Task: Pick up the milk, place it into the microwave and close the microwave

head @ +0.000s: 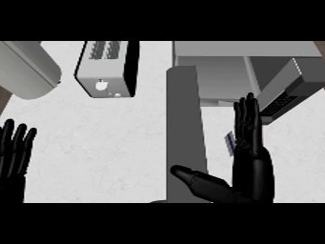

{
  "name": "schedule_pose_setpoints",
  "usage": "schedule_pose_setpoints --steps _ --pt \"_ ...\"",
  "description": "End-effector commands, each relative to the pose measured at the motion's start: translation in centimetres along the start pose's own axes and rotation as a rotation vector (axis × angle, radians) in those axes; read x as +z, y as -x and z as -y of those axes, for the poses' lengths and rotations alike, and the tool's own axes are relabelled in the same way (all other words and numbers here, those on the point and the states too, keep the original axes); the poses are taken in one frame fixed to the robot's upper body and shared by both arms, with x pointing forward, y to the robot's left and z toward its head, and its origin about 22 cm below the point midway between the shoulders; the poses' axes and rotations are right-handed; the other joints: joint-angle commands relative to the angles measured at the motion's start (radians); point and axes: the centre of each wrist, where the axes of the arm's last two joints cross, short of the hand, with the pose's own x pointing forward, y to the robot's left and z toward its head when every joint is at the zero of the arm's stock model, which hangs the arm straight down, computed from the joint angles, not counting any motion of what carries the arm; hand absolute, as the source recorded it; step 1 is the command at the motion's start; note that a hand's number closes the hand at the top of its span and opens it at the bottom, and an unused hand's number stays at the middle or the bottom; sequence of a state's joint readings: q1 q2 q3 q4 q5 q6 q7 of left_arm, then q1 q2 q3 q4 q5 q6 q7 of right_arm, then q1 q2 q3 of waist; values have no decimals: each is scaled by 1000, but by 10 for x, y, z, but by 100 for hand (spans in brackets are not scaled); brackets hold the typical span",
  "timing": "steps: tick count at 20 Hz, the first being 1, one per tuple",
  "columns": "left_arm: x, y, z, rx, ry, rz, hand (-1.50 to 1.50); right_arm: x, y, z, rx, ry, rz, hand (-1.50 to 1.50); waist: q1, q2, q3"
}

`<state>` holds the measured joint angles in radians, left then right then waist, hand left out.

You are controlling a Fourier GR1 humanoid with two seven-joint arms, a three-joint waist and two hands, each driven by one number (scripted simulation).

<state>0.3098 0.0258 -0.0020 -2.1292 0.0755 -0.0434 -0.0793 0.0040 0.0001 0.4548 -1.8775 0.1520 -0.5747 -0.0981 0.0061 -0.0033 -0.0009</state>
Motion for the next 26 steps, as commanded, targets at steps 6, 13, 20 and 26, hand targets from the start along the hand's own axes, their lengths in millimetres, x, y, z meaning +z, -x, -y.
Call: schedule_pose_setpoints --steps 6,13,20,26 --pt "24 -6 1 -18 -19 -1 -150 7 25 18 179 155 -10 -150 -2 2 1" --pt "55 -13 15 1 -7 -17 -150 -16 45 16 215 214 -12 -150 5 2 1" --pt "65 -11 -10 -13 6 -15 -150 -2 73 40 248 234 -47 -150 1 2 1" --pt "58 -4 0 -18 7 -1 -150 11 99 78 320 274 -62 -150 -2 3 1"
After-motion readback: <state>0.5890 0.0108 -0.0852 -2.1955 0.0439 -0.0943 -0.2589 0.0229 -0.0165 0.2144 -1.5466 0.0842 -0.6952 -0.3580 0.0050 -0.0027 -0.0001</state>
